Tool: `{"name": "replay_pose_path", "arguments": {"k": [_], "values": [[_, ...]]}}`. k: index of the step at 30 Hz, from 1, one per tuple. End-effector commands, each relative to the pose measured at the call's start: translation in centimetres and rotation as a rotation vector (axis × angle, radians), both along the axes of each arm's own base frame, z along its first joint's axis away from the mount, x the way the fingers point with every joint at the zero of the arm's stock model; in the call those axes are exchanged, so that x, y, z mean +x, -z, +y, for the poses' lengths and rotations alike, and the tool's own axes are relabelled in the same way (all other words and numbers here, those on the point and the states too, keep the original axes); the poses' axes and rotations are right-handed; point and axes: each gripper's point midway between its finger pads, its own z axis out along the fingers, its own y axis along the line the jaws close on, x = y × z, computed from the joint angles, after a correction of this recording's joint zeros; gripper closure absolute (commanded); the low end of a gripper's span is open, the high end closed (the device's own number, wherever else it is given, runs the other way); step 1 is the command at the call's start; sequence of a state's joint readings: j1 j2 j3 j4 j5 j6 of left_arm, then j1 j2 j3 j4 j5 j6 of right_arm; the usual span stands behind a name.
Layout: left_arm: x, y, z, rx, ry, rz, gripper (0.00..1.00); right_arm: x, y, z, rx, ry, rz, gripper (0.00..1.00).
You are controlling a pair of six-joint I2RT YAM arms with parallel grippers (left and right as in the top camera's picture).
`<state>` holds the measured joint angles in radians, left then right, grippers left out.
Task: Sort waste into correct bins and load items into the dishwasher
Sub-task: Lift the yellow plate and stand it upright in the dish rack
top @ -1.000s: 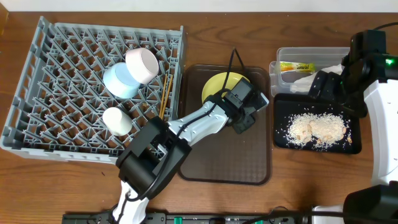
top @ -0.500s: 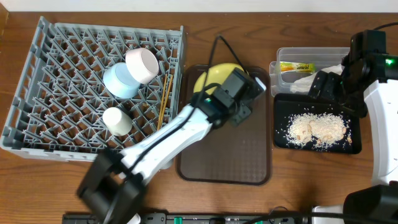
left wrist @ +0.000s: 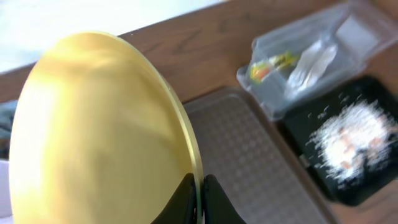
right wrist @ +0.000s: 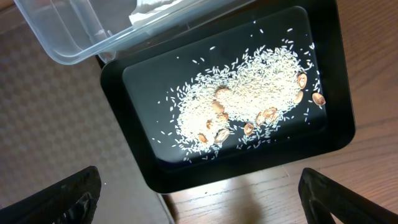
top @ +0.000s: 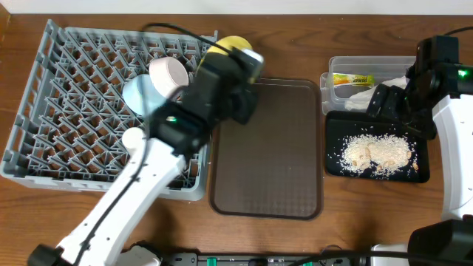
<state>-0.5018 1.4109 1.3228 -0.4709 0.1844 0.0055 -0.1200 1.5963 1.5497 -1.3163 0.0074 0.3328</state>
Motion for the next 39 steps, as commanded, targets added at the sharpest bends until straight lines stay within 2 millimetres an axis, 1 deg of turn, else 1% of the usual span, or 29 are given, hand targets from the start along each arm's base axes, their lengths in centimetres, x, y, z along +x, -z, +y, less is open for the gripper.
{"name": "replay_pose_path", "arguments": {"k": [1,4,9,12,16,17,20,21,24,28,32,35,39], "values": [[0.3,-0.2,1.4,-0.168,-0.031,0.121,0.92,0.0,-0.5,-0.1,0.001,0.013,-0.014,0.01],[1.3,0.5,2.8,-0.257,-0.073,0.207,0.92,0.0,-0.5,-0.1,0.001,0.013,-0.014,0.01],[2.3,1.9,4.1,-0.367,-0.048,0.319,0.92,0.0,-0.5,-0.1,0.001,0.013,-0.015,0.01],[3.0,3.1,5.0,-0.413,-0.076,0.382,0.92,0.0,-0.5,-0.1,0.001,0.013,-0.015,0.01],[3.9,4.3,6.0,-0.440,-0.093,0.421,0.92,0.0,-0.5,-0.1,0.001,0.013,-0.014,0.01],[4.3,4.8,6.6,-0.439,-0.115,0.429,0.92,0.0,-0.5,-0.1,0.001,0.013,-0.014,0.01],[5.0,5.2,7.9,-0.427,-0.161,0.420,0.92,0.0,-0.5,-0.1,0.001,0.013,-0.014,0.01],[4.9,5.1,7.9,-0.442,-0.153,0.425,0.92,0.0,-0.5,-0.1,0.001,0.012,-0.014,0.01],[4.6,3.9,6.9,-0.489,-0.084,0.416,0.93,0.0,-0.5,-0.1,0.001,0.013,-0.014,0.01],[4.6,3.5,6.7,-0.514,-0.078,0.421,0.93,0.0,-0.5,-0.1,0.001,0.013,-0.015,0.01],[4.1,1.9,5.6,-0.572,0.013,0.408,0.92,0.0,-0.5,-0.1,0.001,0.013,-0.015,0.01],[4.4,1.5,5.6,-0.595,-0.002,0.409,0.93,0.0,-0.5,-0.1,0.001,0.013,-0.015,0.01],[4.5,1.5,5.6,-0.599,-0.007,0.411,0.93,0.0,-0.5,-0.1,0.000,0.013,-0.015,0.01]]}}
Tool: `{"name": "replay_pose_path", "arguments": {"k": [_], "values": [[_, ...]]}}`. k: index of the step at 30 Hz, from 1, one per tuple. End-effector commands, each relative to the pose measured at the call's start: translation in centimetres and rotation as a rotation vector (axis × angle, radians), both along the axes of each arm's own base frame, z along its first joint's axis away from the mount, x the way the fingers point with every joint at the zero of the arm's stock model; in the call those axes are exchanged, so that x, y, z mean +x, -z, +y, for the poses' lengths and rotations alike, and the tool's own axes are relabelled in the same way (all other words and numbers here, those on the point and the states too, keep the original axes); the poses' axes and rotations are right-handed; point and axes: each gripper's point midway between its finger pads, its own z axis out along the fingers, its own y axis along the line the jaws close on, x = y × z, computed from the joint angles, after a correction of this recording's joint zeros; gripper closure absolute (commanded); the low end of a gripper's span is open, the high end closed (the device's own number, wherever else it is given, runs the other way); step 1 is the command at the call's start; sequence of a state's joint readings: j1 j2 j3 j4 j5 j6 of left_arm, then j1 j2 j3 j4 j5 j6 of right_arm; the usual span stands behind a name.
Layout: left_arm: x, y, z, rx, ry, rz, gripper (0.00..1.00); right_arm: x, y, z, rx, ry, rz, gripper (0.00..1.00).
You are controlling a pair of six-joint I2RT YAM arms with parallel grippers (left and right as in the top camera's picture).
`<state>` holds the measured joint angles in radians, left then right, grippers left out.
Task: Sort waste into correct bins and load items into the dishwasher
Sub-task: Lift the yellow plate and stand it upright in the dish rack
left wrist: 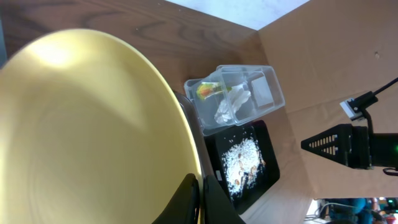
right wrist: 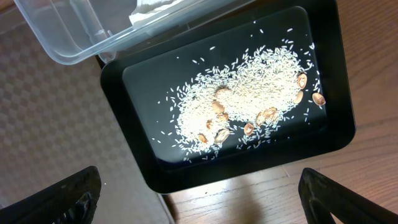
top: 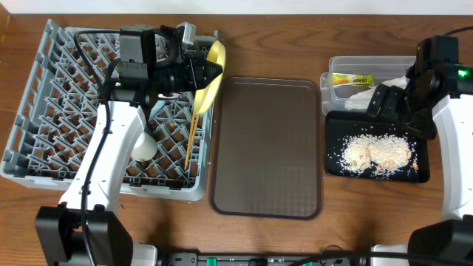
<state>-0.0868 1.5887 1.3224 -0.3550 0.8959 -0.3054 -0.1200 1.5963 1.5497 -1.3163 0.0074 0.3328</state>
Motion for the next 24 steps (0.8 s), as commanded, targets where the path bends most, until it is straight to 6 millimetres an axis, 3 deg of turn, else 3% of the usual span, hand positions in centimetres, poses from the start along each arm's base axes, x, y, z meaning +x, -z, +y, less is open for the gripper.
{"name": "replay_pose_path", "arguments": {"k": [1,6,8,11,12,17,24], "values": [[-0.3,-0.2,-0.2,-0.030,0.012,0.018,0.93,0.0,-0.5,-0.1,0.001,0.013,-0.015,0.01],[0.5,2.4,1.9,0.095,-0.121,0.079,0.90,0.0,-0.5,-0.1,0.001,0.013,-0.015,0.01],[0.8,4.2,3.7,0.193,-0.213,0.125,0.73,0.0,-0.5,-0.1,0.001,0.013,-0.015,0.01],[1.0,5.3,5.2,0.286,-0.267,0.127,0.67,0.0,-0.5,-0.1,0.001,0.013,-0.015,0.01],[1.1,5.3,5.3,0.310,-0.252,0.099,0.51,0.0,-0.5,-0.1,0.001,0.013,-0.015,0.01],[1.6,3.6,5.6,0.343,-0.240,-0.010,0.32,0.0,-0.5,-0.1,0.001,0.013,-0.016,0.01],[0.6,-1.2,7.9,0.447,-0.326,-0.176,0.23,0.9,-0.7,0.0,-0.002,0.008,-0.052,0.01]]}}
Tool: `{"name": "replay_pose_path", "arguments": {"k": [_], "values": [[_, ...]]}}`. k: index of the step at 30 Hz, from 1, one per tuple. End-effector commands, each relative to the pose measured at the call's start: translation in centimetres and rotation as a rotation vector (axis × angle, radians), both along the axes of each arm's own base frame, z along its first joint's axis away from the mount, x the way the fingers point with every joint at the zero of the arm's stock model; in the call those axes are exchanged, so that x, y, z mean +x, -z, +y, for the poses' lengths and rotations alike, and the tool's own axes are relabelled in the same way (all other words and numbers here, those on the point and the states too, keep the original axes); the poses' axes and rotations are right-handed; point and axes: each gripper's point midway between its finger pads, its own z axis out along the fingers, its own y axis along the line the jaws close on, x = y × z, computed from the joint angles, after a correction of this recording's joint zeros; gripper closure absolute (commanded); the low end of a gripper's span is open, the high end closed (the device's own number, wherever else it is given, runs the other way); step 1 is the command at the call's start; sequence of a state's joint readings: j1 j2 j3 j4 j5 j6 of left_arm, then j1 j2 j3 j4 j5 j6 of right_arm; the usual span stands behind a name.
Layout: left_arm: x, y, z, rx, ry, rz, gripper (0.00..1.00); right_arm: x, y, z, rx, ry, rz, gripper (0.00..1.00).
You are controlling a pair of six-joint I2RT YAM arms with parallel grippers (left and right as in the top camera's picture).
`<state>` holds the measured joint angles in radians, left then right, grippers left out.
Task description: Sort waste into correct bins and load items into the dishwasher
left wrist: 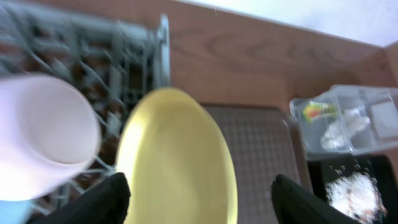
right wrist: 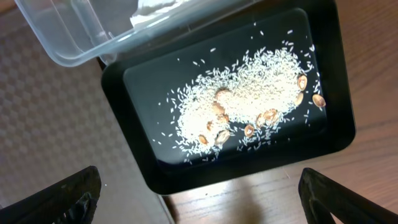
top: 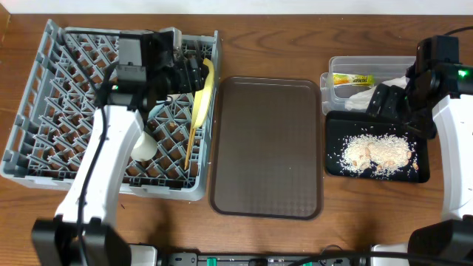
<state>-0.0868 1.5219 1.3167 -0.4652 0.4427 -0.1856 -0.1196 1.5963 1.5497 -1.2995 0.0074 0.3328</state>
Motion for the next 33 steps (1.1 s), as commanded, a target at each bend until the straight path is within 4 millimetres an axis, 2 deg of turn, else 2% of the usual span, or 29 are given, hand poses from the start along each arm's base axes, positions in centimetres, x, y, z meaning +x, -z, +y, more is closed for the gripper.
{"name": "replay_pose_path", "arguments": {"k": [1,4,8,12,17,23,27,30,32,33], "values": [[-1.3,-4.0,1.9,0.097,-0.044,-0.123,0.23,1.1,-0.8,0.3,0.004,-0.013,-0.060,0.01],[-3.1,-3.4,2.9,0.141,-0.081,-0.062,0.22,3.5,-1.6,2.2,0.019,-0.145,-0.162,0.01],[-6.3,0.3,6.1,0.291,-0.176,0.133,0.18,6.5,-2.8,4.9,-0.029,-0.322,-0.288,0.01],[-10.4,3.2,9.1,0.436,-0.259,0.342,0.18,7.3,-2.9,6.4,-0.071,-0.412,-0.310,0.01],[-13.7,4.2,9.7,0.453,-0.274,0.481,0.18,6.1,-2.3,6.4,-0.062,-0.415,-0.258,0.01],[-15.8,3.4,9.7,0.440,-0.275,0.451,0.17,4.0,-1.4,6.3,-0.051,-0.417,-0.189,0.01],[-17.7,2.4,9.3,0.396,-0.263,0.333,0.17,2.5,-1.3,6.2,-0.061,-0.416,-0.259,0.01],[-19.0,1.7,8.9,0.373,-0.238,0.198,0.17,0.7,-1.3,6.2,-0.073,-0.413,-0.360,0.01],[-20.0,1.2,8.3,0.357,-0.189,0.077,0.17,-1.1,-1.5,6.1,-0.086,-0.407,-0.444,0.01],[-20.8,0.9,8.2,0.339,-0.192,-0.001,0.17,-2.6,-1.9,6.0,-0.092,-0.390,-0.504,0.01]]}}
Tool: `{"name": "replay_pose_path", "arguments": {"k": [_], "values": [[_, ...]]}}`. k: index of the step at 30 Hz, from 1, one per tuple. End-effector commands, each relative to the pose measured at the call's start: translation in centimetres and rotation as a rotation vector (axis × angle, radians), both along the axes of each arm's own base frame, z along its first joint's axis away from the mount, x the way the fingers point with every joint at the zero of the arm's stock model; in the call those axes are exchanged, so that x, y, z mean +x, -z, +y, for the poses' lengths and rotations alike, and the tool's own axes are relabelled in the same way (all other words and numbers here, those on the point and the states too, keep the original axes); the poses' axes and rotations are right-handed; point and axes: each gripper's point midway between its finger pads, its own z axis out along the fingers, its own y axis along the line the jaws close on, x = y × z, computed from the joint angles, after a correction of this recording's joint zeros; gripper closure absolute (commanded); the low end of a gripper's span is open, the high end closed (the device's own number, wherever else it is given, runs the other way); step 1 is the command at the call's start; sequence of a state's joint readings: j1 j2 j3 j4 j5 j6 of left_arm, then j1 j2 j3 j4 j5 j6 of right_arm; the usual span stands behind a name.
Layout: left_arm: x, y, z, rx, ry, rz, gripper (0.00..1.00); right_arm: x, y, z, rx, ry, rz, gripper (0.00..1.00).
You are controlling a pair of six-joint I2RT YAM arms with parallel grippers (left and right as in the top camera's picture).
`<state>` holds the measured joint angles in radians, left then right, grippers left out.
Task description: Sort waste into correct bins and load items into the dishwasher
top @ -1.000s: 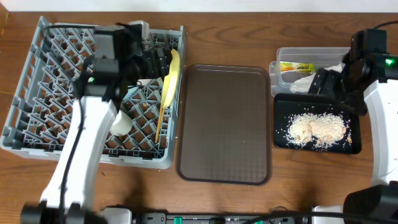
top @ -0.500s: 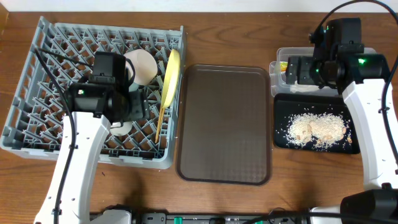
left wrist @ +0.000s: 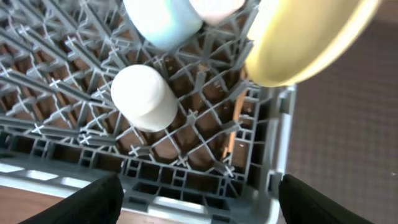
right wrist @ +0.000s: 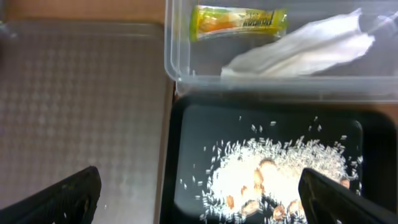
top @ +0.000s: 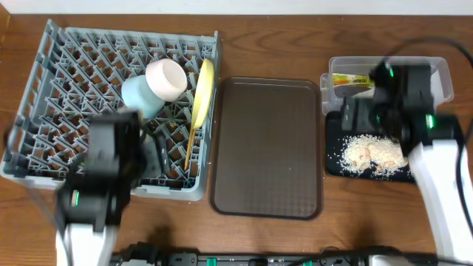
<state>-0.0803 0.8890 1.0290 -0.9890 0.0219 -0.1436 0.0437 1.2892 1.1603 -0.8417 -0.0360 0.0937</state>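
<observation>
The yellow plate point(top: 202, 92) stands on edge in the right column of the grey dish rack point(top: 44, 111), also seen as the yellow plate point(left wrist: 311, 37) in the left wrist view. A pink cup point(top: 166, 77) and a light blue cup point(top: 137, 97) lie beside it. A white cup point(left wrist: 143, 96) sits lower in the rack. My left gripper point(left wrist: 200, 202) hangs open above the rack's near edge, holding nothing. My right gripper point(right wrist: 199, 199) is open over the black tray of rice and nut shells point(right wrist: 280, 180).
A bare brown serving tray point(top: 267, 148) lies between the rack and the bins. The clear bin point(top: 436, 70) at the back right holds a yellow wrapper point(right wrist: 239, 22) and a white napkin point(right wrist: 298, 53). The black tray point(top: 336, 166) sits just in front of it.
My left gripper has drawn back from the plate at the rack's far right to above the rack's near edge. My right arm has shifted left, now over the seam between clear bin and black tray.
My left gripper was first shut on the yellow plate, above the rack's far right corner. Then it held the plate on edge in the rack's right column. Then it was open with the plate standing in the rack. Now it is back at the near edge.
</observation>
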Motion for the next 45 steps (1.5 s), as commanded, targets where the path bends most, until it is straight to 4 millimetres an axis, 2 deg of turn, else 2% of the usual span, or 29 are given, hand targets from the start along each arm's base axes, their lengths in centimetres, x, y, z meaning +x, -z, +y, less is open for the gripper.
{"name": "replay_pose_path", "arguments": {"k": [1,7,11,14,24,30,34,41,43,45], "values": [[-2.5,-0.3,-0.6,-0.008,0.082,-0.156,0.17,-4.3,-1.6,-0.2,0.013,0.012,-0.159,0.01],[-6.2,-0.9,-0.3,-0.015,0.079,-0.282,0.16,-9.3,-2.9,-0.4,0.021,0.013,-0.274,0.01],[-7.3,-1.3,-0.3,-0.016,0.079,-0.320,0.16,-11.7,-3.3,-0.5,0.021,0.013,-0.286,0.01],[-7.5,-1.3,-0.2,-0.016,0.079,-0.323,0.16,-13.0,-2.9,-0.6,0.019,0.013,-0.262,0.01],[-7.5,-1.2,-0.2,-0.016,0.079,-0.321,0.16,-16.5,0.4,-0.8,0.009,0.014,-0.072,0.01],[-7.5,-1.2,-0.2,-0.016,0.080,-0.320,0.16,-16.7,0.4,-0.8,0.009,0.014,-0.072,0.01],[-7.5,-1.2,-0.2,-0.016,0.079,-0.321,0.16,-16.6,-0.4,-0.8,0.011,0.016,-0.134,0.01],[-7.5,-1.2,-0.2,-0.016,0.079,-0.320,0.16,-13.2,-3.8,-1.4,-0.037,-0.004,-0.524,0.01],[-7.5,-1.2,-0.2,-0.016,0.079,-0.321,0.16,-12.7,-4.0,-1.3,-0.039,-0.012,-0.607,0.01],[-7.5,-1.2,-0.2,-0.016,0.080,-0.320,0.16,-12.0,-2.8,-1.6,-0.066,-0.012,-0.731,0.01]]}}
